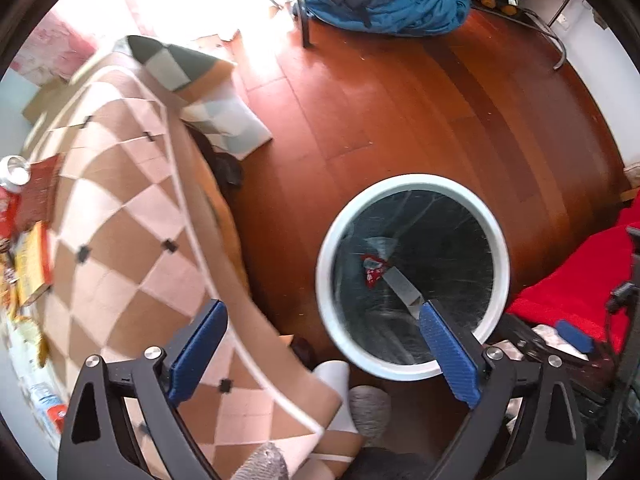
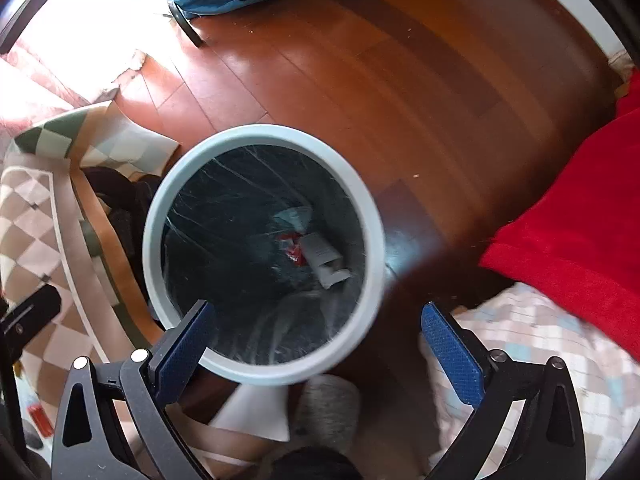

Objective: Collect trash
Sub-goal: 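Carry both items to the white bin and open both tools to drop them, then grasp the pink box with the left tool while the right grasps the milk carton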

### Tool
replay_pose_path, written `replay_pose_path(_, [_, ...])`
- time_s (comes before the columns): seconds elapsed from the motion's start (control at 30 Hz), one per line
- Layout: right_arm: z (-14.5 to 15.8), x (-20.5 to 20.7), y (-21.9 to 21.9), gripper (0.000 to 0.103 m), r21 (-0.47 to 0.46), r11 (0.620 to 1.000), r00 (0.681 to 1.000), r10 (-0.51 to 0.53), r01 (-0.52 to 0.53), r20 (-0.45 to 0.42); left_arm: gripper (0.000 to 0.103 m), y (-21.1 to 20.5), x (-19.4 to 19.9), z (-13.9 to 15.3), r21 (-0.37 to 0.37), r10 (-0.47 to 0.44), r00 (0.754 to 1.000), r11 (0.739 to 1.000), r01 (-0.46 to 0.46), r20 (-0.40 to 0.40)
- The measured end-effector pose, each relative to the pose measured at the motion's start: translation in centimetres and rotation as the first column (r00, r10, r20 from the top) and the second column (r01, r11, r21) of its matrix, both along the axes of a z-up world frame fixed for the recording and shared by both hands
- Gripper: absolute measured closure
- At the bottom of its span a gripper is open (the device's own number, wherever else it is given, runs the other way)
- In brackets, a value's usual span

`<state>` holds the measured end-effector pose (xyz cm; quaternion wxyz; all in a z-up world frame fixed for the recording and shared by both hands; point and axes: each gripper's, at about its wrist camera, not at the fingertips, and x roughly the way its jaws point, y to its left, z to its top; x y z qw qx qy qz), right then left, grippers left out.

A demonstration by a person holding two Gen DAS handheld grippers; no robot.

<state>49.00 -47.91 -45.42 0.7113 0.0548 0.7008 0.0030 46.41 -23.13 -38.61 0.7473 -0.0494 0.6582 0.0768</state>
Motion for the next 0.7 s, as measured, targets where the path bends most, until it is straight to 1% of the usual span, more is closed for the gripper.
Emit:
replay_pose_path(0.03, [0.5, -0.4, 0.0, 0.0, -0.026, 1.0, 1.0, 0.006, -0.006, 0.007, 0.005, 0.0, -0.4, 0.3, 0.012, -0.001, 1.0, 1.0, 0.001, 0.003])
replay_pose_path(0.13, [2.1, -1.4, -0.2, 0.0, -0.05, 0.998, 0.999, 0.025, -0.023, 0.028, 0.005, -0.4, -1.6, 1.3, 0.031, -0.008, 1.0, 0.999, 0.008, 0.008])
replay_pose_path(0.4, [6.9, -3.5, -0.4, 0.0, -0.057, 0.998, 0.995, 0.041, -0.036, 0.087, 0.005, -1.1, -3.7, 4.6, 0.041, -0.014, 0.999, 0.999, 0.012, 0.05])
replay_pose_path(0.5, [9.0, -4.6, -0.6, 0.0, -0.058, 0.998, 0.993, 0.042, -0.035, 0.112, 0.005, -1.2, -4.5, 6.4, 0.053, -0.022, 0.996, 0.998, 0.018, 0.082])
replay_pose_path(0.7, [13.4, -6.7, -0.8, 0.0, -0.059, 0.998, 0.984, 0.046, -0.036, 0.175, 0.005, -1.0, -6.3, 9.9, 0.05, -0.021, 0.989, 0.999, 0.014, 0.144])
